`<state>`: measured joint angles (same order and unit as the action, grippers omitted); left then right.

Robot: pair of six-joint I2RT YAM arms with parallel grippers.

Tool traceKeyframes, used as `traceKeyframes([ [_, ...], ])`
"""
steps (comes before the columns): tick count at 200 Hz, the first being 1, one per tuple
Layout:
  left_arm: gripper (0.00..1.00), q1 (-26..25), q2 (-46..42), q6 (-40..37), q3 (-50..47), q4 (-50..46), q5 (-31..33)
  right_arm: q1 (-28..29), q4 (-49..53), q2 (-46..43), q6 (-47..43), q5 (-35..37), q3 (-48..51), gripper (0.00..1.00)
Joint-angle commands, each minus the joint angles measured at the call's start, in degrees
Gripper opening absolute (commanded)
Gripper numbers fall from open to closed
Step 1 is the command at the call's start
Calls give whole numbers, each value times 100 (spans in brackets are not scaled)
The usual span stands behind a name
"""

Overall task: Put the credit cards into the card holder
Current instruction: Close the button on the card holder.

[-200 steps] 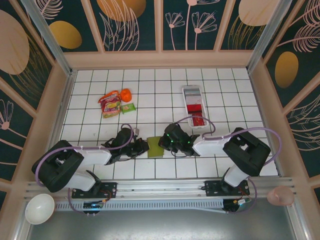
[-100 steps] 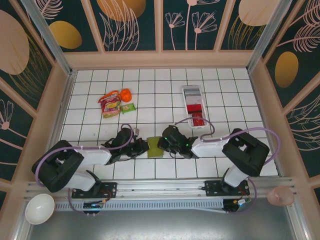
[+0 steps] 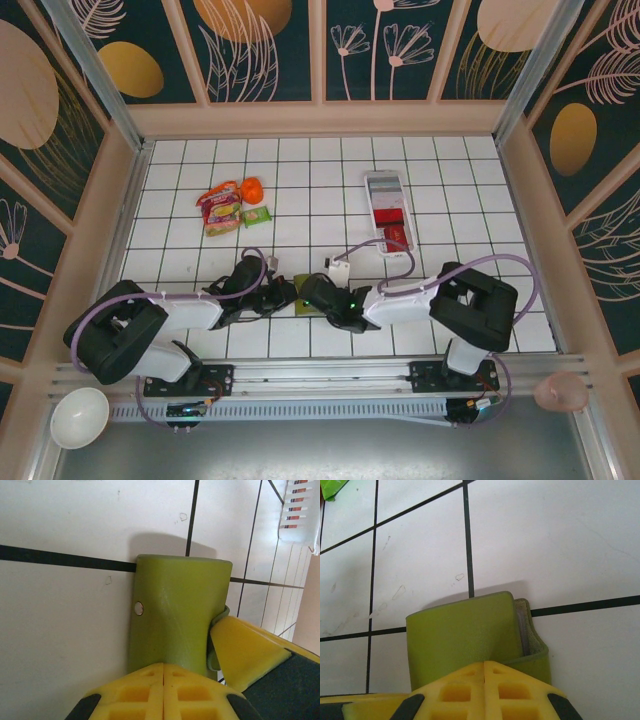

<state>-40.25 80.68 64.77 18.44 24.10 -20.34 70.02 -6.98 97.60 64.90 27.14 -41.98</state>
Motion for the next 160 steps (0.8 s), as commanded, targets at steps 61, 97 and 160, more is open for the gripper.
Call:
traceKeyframes([
  [61,18,-29,-880,-237,474,-1380,678,410,1210,194,102,-416,334,0],
  [97,31,-35,-1373,-346,805,-2084,1213,222,1288,-233,-298,17,-140,0],
  [160,58,-23,-1977,-670,1659,-3512,2701,-415,328,-1399,-1344,-58,-479,49],
])
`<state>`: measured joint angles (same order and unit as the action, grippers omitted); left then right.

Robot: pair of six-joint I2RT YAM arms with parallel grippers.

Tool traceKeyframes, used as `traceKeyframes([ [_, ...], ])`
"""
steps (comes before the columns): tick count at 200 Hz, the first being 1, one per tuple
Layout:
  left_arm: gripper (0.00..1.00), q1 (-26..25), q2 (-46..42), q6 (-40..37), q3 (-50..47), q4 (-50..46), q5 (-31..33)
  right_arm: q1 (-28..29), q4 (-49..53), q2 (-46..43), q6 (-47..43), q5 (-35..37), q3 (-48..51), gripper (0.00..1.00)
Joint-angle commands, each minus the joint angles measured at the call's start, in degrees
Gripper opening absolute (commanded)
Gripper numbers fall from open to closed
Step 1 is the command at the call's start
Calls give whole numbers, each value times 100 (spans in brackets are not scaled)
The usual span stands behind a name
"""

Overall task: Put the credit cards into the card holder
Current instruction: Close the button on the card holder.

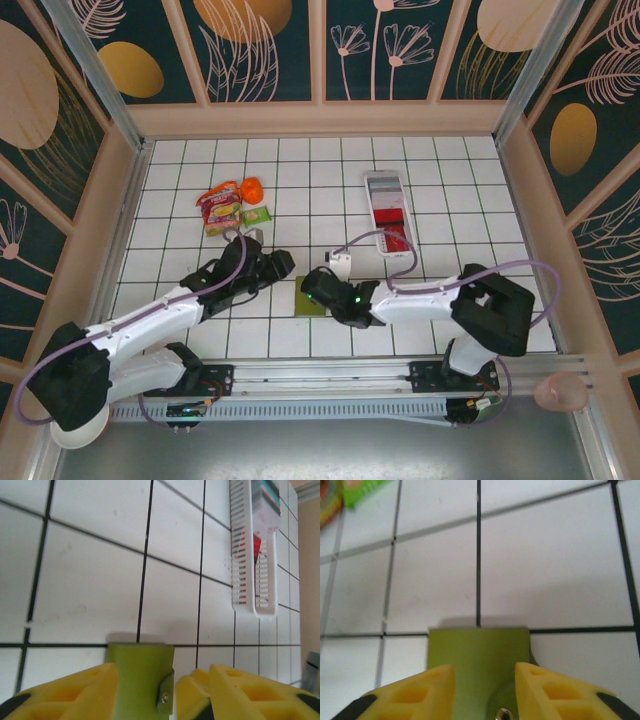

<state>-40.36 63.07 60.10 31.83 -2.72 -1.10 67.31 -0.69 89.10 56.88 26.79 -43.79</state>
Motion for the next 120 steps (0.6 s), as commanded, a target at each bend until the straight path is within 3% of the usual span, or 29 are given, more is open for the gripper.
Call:
traceKeyframes([
  [1,59,-14,-224,-210,330,-846,796,-146,-309,-572,-558,-23,-306,49],
  [9,67,-11,-312,-275,448,-980,1023,-186,-294,-776,-681,-7,-348,51],
  [19,88,-15,-440,-398,616,-1159,1424,-228,-289,-1112,-846,28,-343,54],
  [28,98,-12,-565,-612,757,-1238,1864,-261,-245,-1483,-1095,200,-297,55],
  [62,99,-7,-924,-2107,990,-639,3744,-507,-843,-2885,-3294,1014,204,58],
  [66,99,-7,-940,-2349,952,-431,3945,-503,-1021,-3005,-3501,1285,306,65],
  [70,99,-5,-945,-2600,904,-194,4137,-532,-1216,-3118,-3706,1463,434,90],
  [72,99,-7,-945,-2694,877,-86,4235,-549,-1294,-3166,-3894,1547,503,97],
  [92,99,109,-833,-3545,391,1269,5765,-1073,-2066,-3431,-5675,2259,1006,99],
  [106,98,531,-732,-4486,-160,2581,5608,-1904,-2364,-3435,-6353,1953,1358,99],
  [120,99,1167,-618,-4582,-635,3372,5060,-2794,-3412,-3472,-6811,1249,2038,99],
])
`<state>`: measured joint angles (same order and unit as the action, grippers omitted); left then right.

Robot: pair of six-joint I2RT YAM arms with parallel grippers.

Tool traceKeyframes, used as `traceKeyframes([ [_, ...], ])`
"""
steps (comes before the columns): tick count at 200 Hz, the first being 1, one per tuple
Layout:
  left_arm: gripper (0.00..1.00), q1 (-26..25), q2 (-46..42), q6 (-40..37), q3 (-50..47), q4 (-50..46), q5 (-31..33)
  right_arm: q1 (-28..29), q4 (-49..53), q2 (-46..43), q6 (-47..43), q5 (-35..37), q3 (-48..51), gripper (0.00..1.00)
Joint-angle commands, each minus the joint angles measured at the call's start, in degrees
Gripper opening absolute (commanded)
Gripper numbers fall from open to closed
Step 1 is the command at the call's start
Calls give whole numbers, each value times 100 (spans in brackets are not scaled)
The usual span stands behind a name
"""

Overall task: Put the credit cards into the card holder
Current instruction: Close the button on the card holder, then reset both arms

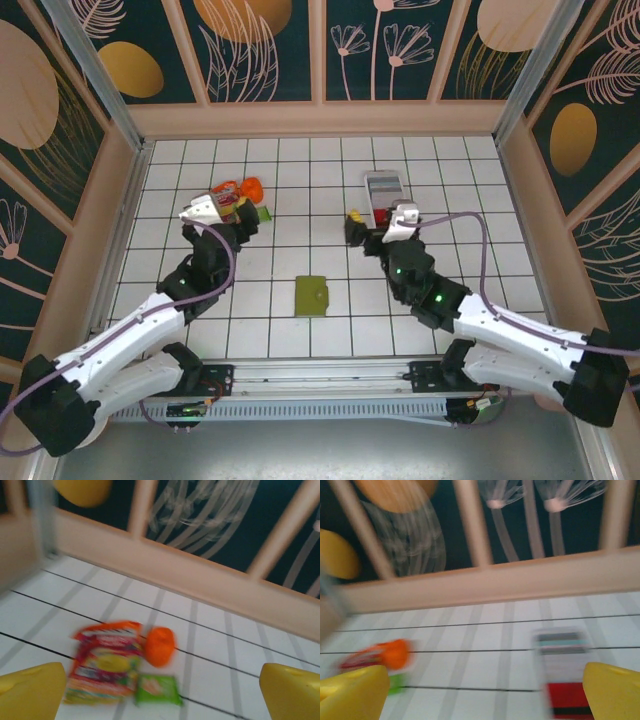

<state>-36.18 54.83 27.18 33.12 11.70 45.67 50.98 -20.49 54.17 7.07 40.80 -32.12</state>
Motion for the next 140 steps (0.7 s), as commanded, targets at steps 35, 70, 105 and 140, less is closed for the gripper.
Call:
traceKeyframes([
  [35,99,1743,693,-2198,-1948,3915,-779,-3369,-3009,-82,-1809,-2516,2187,99],
  [70,99,2379,1880,-2314,-2096,4763,-1386,-4640,-4306,1136,-1391,-3957,2561,99],
  [105,99,2492,2469,-2636,-1741,5035,-1930,-4774,-5950,2794,-1282,-4255,2528,99],
  [140,99,2967,2940,-2497,-2096,6278,-2390,-5348,-6038,3388,-863,-5081,2317,99],
])
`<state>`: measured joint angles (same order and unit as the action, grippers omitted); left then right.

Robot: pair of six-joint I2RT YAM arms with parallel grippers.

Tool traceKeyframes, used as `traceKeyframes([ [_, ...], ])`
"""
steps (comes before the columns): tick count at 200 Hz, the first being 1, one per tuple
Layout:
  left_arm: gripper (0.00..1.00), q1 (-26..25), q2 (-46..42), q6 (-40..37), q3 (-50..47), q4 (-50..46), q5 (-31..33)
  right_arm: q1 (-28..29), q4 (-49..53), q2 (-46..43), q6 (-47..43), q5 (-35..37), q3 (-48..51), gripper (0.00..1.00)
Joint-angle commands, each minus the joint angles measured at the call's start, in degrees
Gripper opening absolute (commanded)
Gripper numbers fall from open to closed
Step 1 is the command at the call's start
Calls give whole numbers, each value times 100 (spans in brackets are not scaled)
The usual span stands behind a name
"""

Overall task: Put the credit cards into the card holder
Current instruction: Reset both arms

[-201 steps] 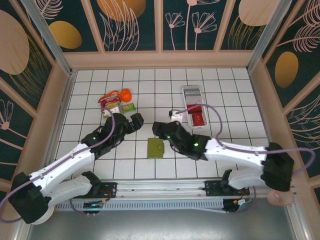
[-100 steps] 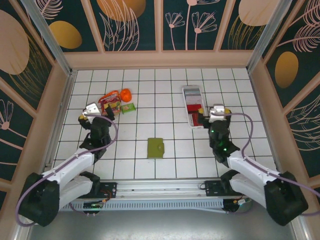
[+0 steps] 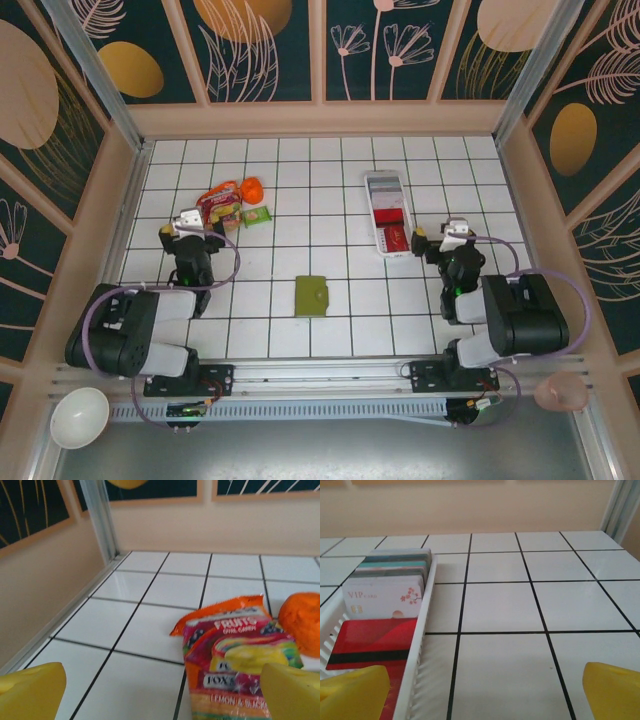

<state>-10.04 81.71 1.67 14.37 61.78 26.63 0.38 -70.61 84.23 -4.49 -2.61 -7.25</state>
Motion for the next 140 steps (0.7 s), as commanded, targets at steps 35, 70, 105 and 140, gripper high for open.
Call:
traceKeyframes([
  [35,99,719,511,239,-171,1288,-1232,-427,-693,543,602,-377,-448,99],
  [70,99,776,542,282,-146,1272,-1283,-326,-545,542,519,-242,-535,99],
  [105,99,776,540,475,-201,1363,-753,-336,-516,559,531,-248,-555,99],
  [140,99,780,531,465,-216,1379,-747,-308,-526,555,517,-190,-554,99],
])
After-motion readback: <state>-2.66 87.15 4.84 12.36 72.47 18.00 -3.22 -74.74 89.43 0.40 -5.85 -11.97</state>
